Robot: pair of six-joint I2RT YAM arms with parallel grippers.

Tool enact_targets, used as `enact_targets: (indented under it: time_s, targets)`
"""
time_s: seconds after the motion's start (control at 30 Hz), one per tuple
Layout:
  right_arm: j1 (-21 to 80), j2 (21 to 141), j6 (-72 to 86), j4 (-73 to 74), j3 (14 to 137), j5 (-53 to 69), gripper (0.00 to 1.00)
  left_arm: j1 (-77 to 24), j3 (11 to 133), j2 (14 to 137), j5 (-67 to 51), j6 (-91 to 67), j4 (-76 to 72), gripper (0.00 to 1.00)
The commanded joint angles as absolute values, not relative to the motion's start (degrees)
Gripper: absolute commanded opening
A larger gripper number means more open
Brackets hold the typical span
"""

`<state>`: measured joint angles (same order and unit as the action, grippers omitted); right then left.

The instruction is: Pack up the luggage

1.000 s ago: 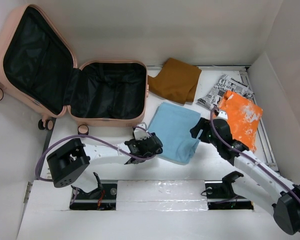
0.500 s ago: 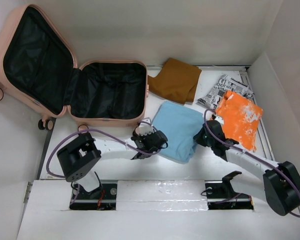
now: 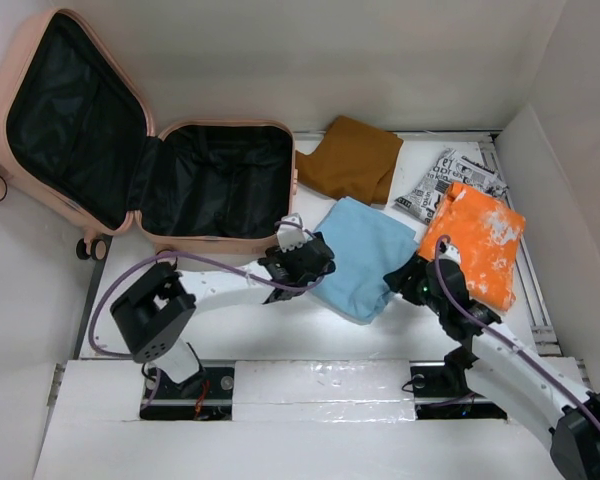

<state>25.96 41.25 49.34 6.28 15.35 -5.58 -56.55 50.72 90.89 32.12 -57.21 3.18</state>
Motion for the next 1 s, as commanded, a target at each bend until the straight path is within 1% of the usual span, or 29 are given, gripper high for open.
enact_targets:
  time_s: [0.0,0.07,0.17,0.27,0.33,0.37,0.43,0.5,0.6,0.83,0.93,0.97]
  targets:
    - [26.54,41.31,46.33,9.92,18.36,-5.44,0.58,-56.16,48.79,83.16,33.33,-56.6,3.78,0.86]
    - [26.54,42.01,44.48,9.93,21.35,-6.94,0.63,-57.03,47.21,79.81,31.39,-58.96,4.39,0.82]
    - [26.54,43.51,41.41,10.46,25.12,-8.35,0.63,-60.98,45.18,78.49,28.31,-62.74,4.39,0.76]
    - [27.07,45.0,39.47,9.58,26.98,-8.88,0.64,-63.8,44.65,81.55,26.02,-70.12,6.76,0.76]
    - [27.07,45.53,38.77,8.88,27.51,-8.88,0.68,-64.42,45.26,83.66,25.15,-74.59,8.17,0.76]
    - [27.07,45.53,38.15,8.88,27.51,-8.88,0.68,-64.42,45.26,85.76,23.83,-75.31,8.17,0.75]
    - [27.07,45.53,37.54,8.88,28.04,-8.88,0.71,-64.42,44.74,87.79,23.29,-76.03,4.95,0.73]
    - [27.6,45.53,36.83,7.48,28.04,-7.3,0.73,-64.42,43.51,89.99,23.29,-79.36,2.47,0.73]
    - [28.12,45.53,36.3,7.47,28.56,-6.07,0.73,-63.29,42.89,92.71,24.52,-80.51,-1.58,0.72]
    - [30.32,42.19,36.3,6.24,28.04,-6.68,0.73,-61.87,45.88,98.78,25.22,-82.0,-2.11,0.72]
    - [31.02,42.19,36.3,5.63,28.04,-6.68,0.73,-61.87,47.28,98.79,27.85,-82.0,-2.64,0.55]
    - [31.03,42.19,36.3,4.93,28.04,-6.68,0.73,-61.87,47.29,98.79,29.78,-82.0,-2.64,0.53]
